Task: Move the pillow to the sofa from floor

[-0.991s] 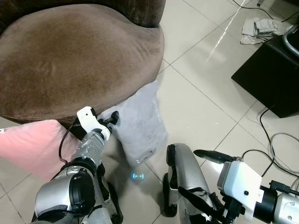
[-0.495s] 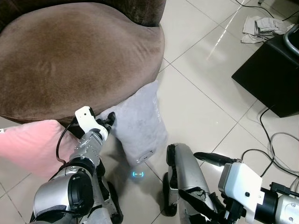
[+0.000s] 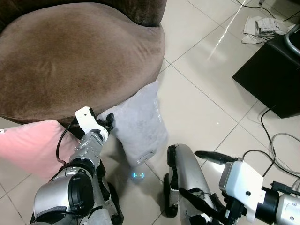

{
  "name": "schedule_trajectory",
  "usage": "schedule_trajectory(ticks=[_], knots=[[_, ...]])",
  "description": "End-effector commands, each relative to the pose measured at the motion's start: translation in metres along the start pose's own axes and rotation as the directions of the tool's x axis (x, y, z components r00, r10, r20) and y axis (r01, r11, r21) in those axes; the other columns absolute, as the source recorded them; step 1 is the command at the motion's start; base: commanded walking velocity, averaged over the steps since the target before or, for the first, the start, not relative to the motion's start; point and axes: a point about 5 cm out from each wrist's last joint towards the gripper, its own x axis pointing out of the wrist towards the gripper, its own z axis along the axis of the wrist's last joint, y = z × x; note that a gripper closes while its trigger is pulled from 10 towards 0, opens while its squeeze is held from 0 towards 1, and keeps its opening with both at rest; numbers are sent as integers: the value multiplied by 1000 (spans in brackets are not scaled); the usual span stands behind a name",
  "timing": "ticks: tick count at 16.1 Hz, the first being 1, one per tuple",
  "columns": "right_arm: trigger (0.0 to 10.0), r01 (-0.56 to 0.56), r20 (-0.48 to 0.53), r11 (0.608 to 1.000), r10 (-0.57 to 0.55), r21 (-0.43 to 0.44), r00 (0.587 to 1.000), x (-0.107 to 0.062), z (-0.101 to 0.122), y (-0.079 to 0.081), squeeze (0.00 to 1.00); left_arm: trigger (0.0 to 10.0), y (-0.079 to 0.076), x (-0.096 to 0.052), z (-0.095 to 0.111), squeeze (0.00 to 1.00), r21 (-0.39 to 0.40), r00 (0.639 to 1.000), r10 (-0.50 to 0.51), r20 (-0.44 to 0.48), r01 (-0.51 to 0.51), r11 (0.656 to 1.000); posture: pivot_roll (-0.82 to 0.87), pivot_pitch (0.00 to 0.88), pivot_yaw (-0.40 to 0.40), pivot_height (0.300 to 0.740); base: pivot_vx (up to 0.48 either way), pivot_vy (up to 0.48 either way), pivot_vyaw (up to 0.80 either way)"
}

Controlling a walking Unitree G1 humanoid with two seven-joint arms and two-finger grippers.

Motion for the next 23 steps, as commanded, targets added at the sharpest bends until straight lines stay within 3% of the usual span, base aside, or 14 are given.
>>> schedule_trajectory(ticks=[1, 10, 12, 13, 14, 16, 17, 19, 21, 23], knots=[[10000, -13, -7, 1000, 13, 7, 1000, -3, 0, 3, 0, 0, 7, -4, -12, 0, -1, 999, 19, -38, -19, 1000, -405, 362, -73, 546, 0, 0, 0], [10000, 0, -13, 1000, 0, 7, 1000, 0, -4, 0, 0, 0, 8, -6, -20, 0, -29, 999, 2, -54, -3, 1000, -393, 350, -59, 546, 0, 0, 0], [10000, 48, -21, 999, -48, 5, 999, 3, -10, -6, 0, 0, 8, -8, -26, 0, -56, 998, -10, -63, 6, 998, -377, 346, -44, 546, 0, 0, 0], [10000, 124, -25, 992, -124, 6, 992, 5, -15, -16, 0, 0, 5, -9, -31, 0, -62, 997, -31, -67, 27, 998, -353, 340, -19, 546, 0, 0, 0], [10000, 211, -34, 977, -210, 18, 977, 7, -24, -28, 0, 0, -2, -9, -37, 0, -44, 994, -77, -77, 74, 996, -331, 327, 3, 546, 0, 0, 0], [10000, 279, -44, 960, -278, 23, 960, 7, -33, -37, 0, 0, -12, -9, -42, 0, -19, 986, -150, -78, 149, 989, -281, 290, 24, 546, 0, 0, 0], [10000, 321, -49, 947, -319, 34, 947, 7, -40, -44, 0, 0, -26, -9, -46, 0, 17, 970, -230, -76, 232, 973, -251, 271, 36, 546, 0, 0, 0], [10000, 346, -52, 937, -344, 39, 937, 9, -47, -49, 0, 0, -37, -9, -48, 0, 23, 956, -286, -61, 287, 958, -227, 250, 47, 546, 0, 0, 0], [10000, 384, -39, 923, -383, 34, 923, 22, -61, -59, 0, 0, -68, -8, -41, 0, 109, 894, -447, -31, 447, 888, -159, 187, 79, 546, 0, 0, 0], [10000, 426, -39, 904, -425, 42, 905, 32, -70, -69, 0, 0, -86, -8, -34, 0, 208, 835, -548, -49, 546, 812, -119, 149, 103, 546, 0, 0, 0]])
